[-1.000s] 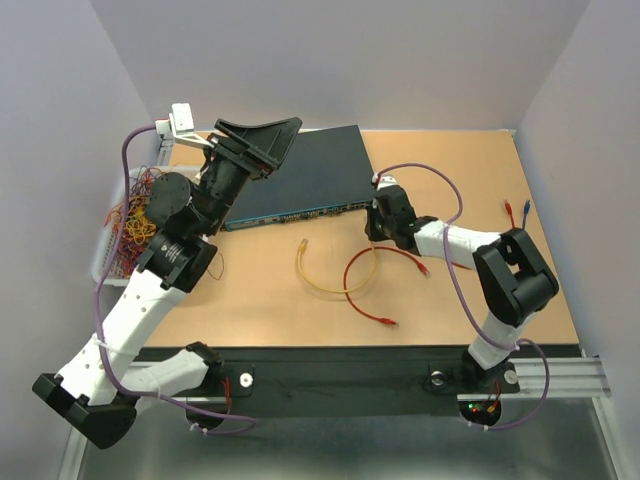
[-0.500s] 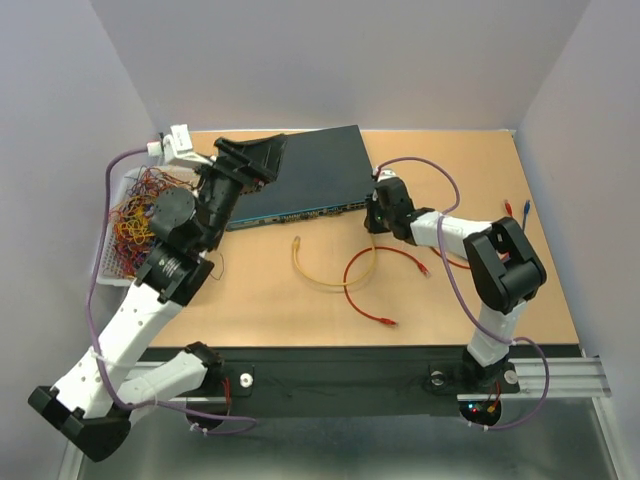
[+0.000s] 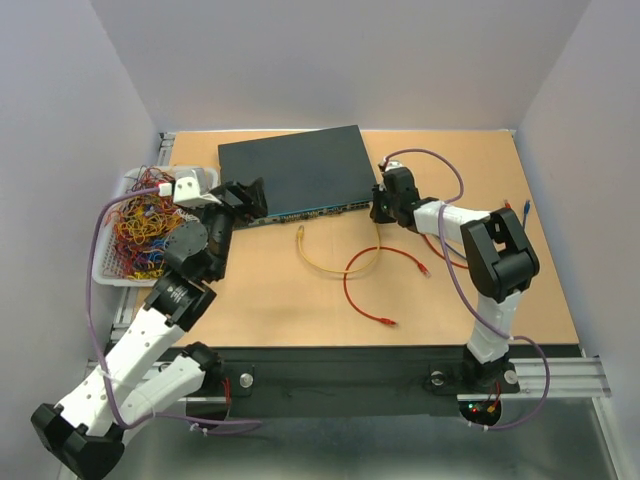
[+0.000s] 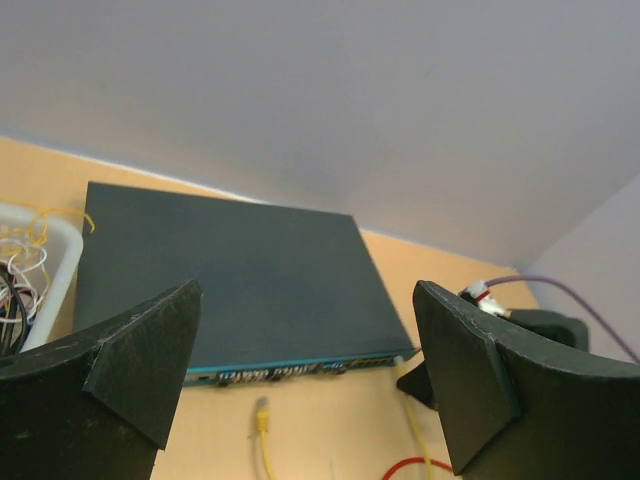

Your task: Insert the plug into the switch port

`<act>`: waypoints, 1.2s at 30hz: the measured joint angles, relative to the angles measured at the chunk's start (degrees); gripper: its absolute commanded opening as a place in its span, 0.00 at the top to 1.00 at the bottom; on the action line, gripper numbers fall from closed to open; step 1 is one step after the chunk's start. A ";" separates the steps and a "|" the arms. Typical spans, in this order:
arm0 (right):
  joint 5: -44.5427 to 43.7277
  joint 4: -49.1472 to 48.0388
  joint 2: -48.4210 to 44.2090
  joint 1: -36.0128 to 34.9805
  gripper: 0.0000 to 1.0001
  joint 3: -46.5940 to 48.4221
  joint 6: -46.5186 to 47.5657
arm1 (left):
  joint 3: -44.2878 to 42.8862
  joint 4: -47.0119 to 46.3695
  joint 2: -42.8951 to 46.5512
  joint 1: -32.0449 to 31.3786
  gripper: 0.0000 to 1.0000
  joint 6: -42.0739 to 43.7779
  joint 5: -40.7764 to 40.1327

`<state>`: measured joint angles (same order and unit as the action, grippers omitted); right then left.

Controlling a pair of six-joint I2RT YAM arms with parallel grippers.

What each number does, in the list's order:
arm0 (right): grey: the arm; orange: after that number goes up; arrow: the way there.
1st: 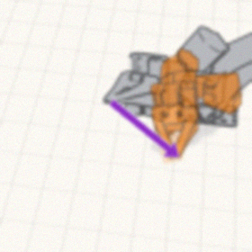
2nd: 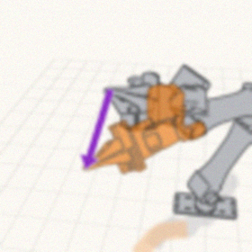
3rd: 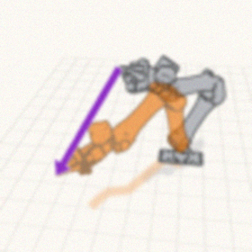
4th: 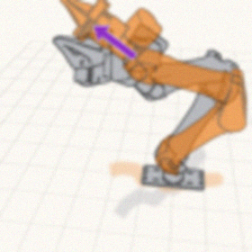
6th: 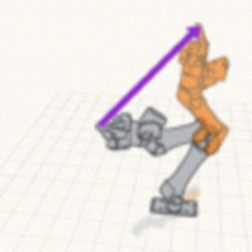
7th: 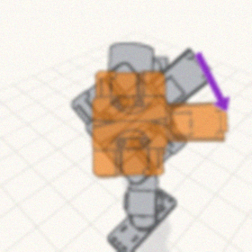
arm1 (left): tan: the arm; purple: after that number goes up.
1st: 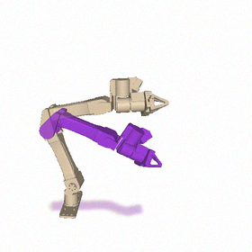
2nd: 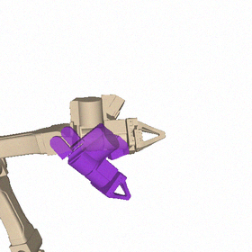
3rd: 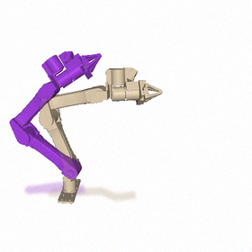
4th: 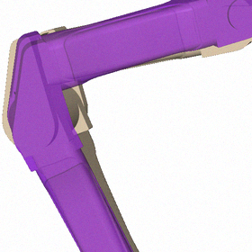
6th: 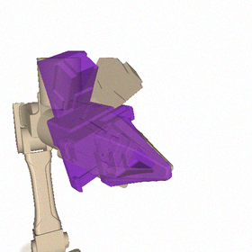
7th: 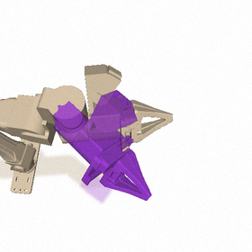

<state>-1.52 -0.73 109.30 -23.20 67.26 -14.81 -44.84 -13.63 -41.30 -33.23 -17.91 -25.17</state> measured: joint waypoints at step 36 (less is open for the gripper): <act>-0.72 12.79 4.85 -0.11 1.00 11.04 0.26 | 2.12 0.15 3.06 0.09 0.01 1.57 -0.68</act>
<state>-2.24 12.05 114.15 -23.31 78.30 -14.55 -42.72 -13.47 -38.24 -33.15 -16.34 -25.85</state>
